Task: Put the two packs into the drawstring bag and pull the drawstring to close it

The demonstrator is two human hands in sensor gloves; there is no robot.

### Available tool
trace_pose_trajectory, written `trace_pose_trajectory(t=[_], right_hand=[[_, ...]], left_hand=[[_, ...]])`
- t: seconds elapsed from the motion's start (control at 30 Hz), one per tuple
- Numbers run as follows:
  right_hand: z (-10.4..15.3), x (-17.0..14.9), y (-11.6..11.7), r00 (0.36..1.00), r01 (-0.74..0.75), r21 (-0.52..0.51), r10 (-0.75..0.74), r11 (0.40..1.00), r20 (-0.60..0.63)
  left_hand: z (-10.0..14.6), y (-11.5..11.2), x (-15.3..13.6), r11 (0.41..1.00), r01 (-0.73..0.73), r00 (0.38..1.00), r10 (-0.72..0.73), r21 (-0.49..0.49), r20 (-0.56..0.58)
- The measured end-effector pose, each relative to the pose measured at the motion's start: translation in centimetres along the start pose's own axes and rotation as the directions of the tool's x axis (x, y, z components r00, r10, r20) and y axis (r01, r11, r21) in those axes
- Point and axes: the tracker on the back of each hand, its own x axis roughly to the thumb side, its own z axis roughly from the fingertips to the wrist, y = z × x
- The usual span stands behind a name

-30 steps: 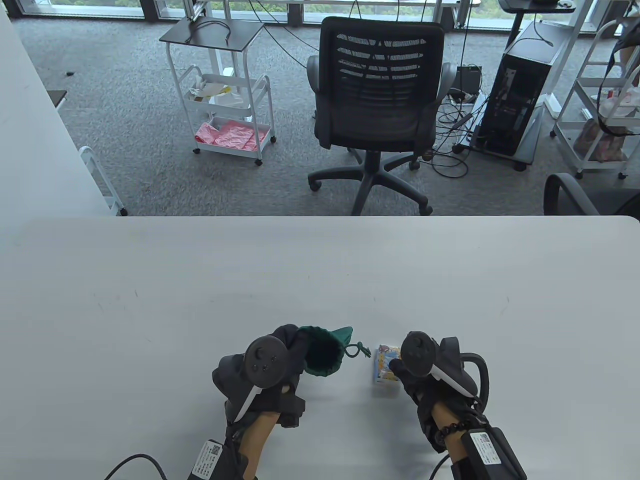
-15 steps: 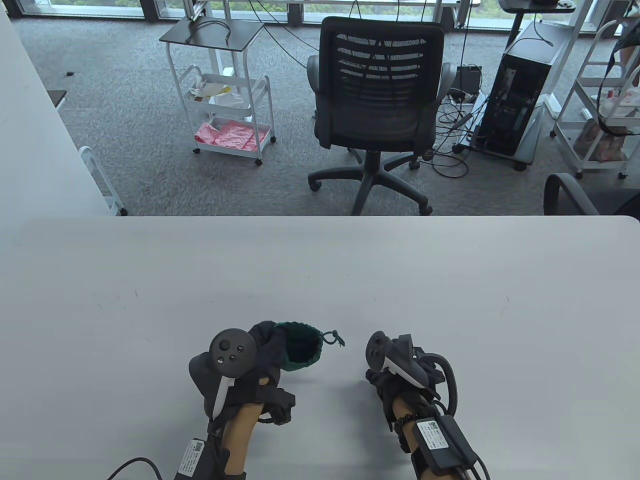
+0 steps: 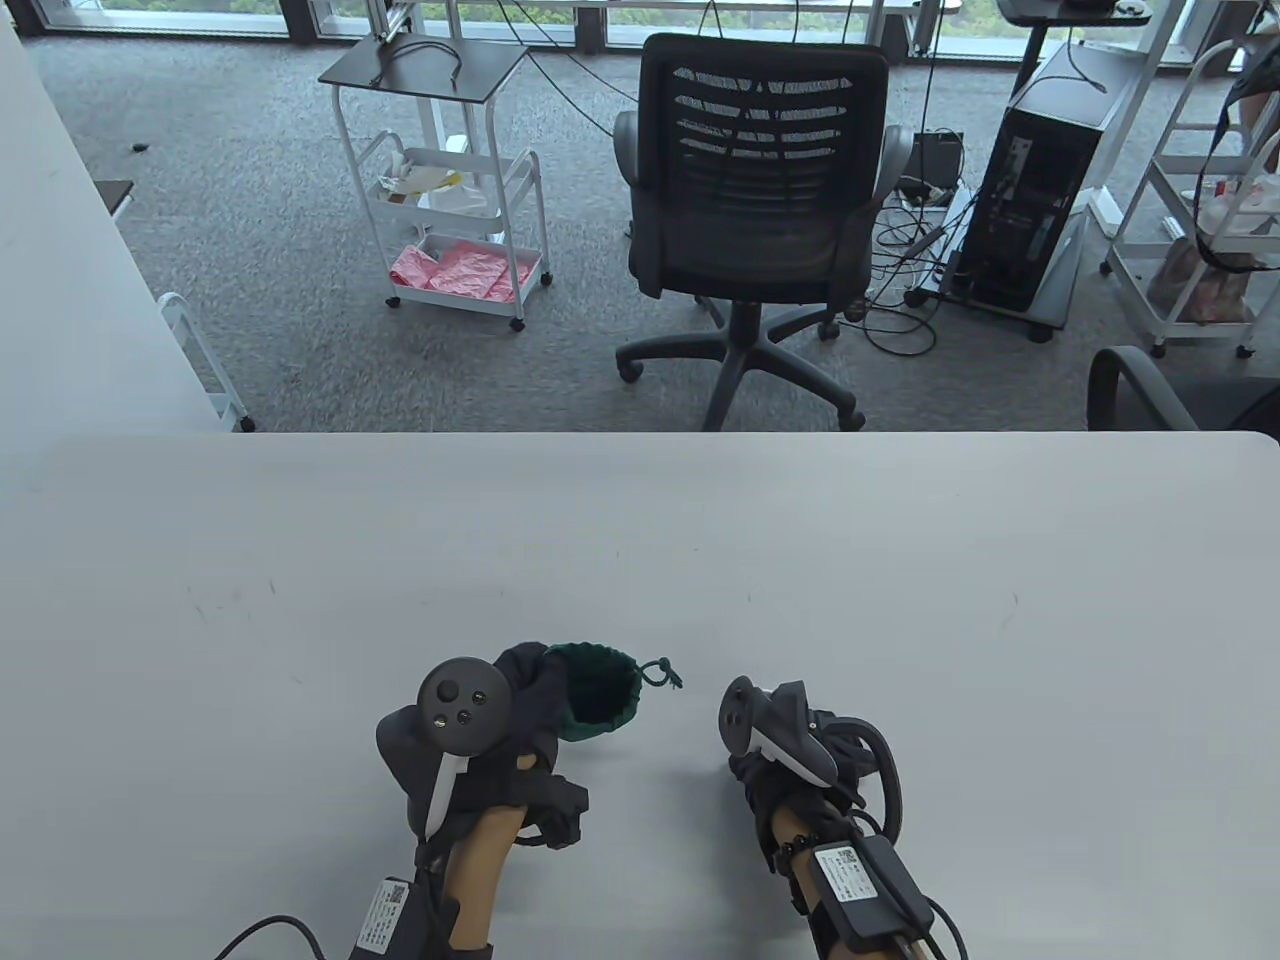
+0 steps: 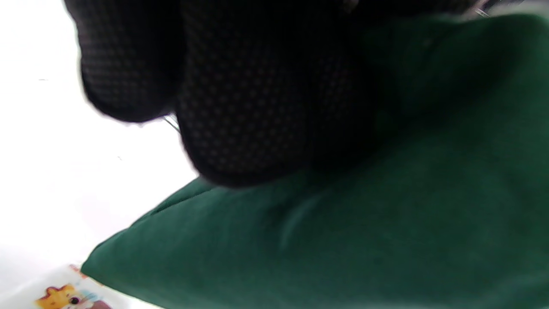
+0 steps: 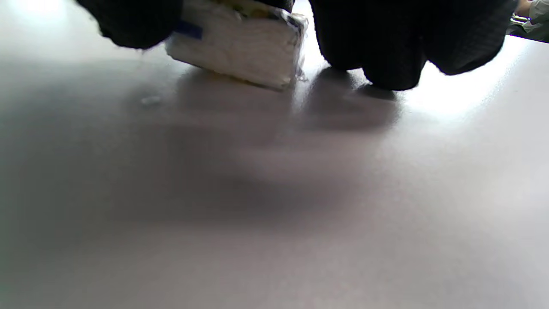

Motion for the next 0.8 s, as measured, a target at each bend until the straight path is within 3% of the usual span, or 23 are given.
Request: trace_pose_trajectory(t=[0.8], right_hand=[[-0.16,-0.18,0.34,1.000,0.002,-0.061,-0.001,0.998,0.016]], left_hand=[[-0.02,-0.39,0.21,1.000,0.024,1.000,-0.024,-0.006,0.011]])
